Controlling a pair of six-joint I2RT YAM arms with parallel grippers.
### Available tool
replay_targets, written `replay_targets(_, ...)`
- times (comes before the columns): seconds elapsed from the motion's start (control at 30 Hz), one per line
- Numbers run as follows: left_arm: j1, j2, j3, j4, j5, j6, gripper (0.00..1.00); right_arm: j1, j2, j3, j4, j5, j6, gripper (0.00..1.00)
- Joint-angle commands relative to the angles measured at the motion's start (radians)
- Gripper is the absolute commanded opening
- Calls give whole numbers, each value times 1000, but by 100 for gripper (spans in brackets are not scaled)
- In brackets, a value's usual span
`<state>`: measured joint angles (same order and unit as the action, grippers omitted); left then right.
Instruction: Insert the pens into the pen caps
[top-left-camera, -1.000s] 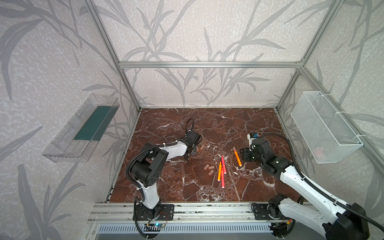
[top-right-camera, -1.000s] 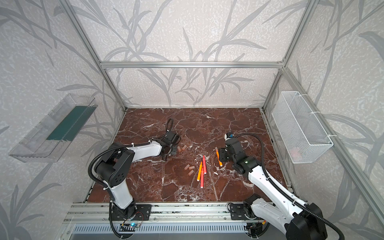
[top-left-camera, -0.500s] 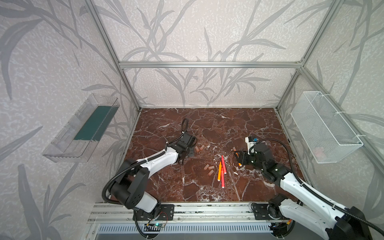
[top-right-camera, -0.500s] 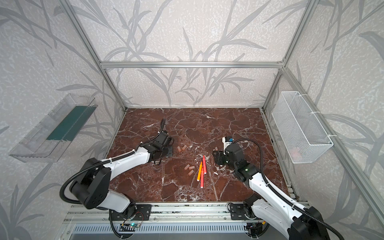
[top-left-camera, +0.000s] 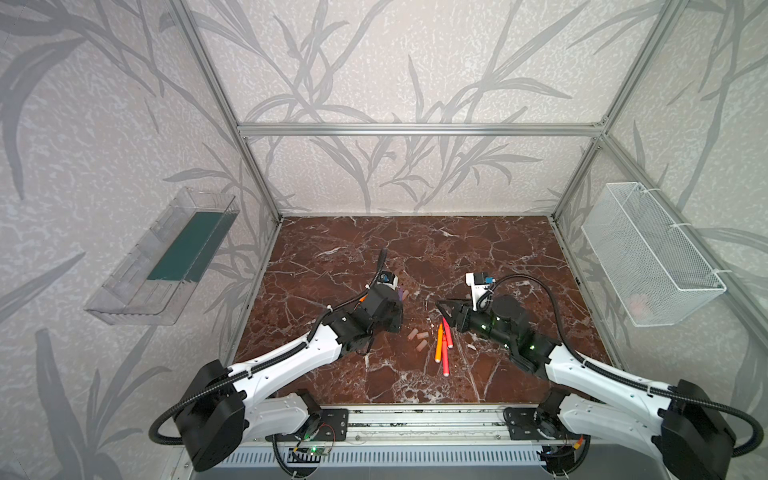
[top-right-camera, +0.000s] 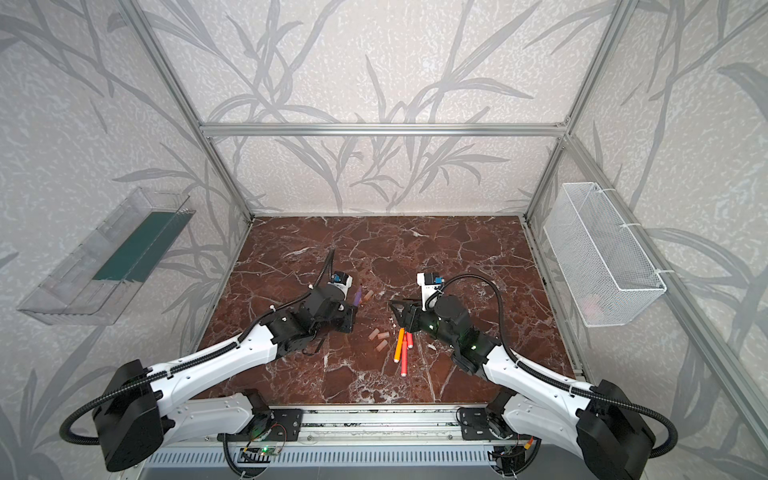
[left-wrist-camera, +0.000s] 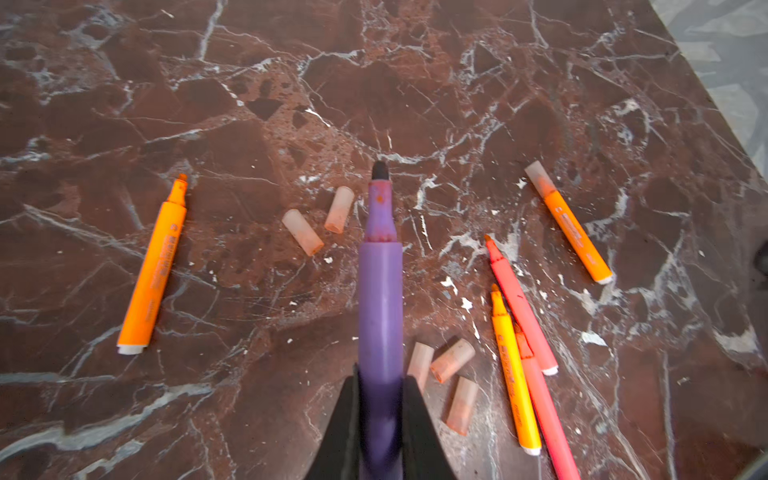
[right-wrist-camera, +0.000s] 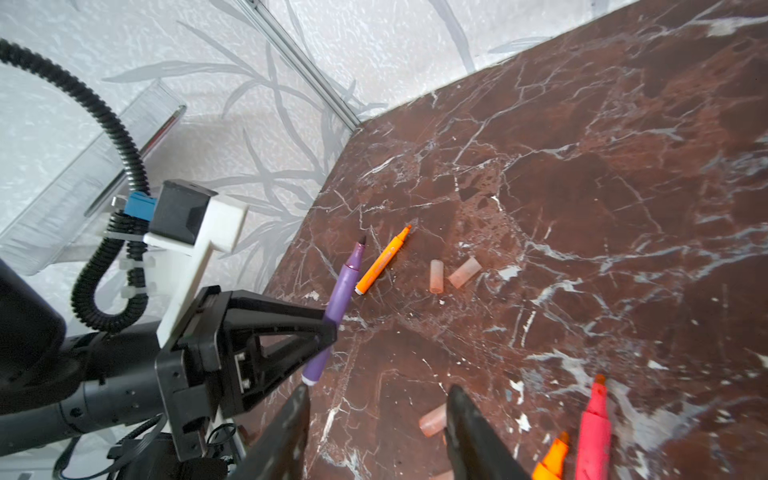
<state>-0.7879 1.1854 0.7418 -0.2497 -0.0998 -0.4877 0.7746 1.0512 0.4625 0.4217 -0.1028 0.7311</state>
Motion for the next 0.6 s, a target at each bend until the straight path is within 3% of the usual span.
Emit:
replay_targets(0.0, -11, -33, -25, 54, 51, 20, 12, 31, 42, -9, 169, 33, 67, 53)
replay_targets(0.57, -39, -108, -86, 141, 156, 38, 11, 102, 426, 151, 404, 0, 195, 52)
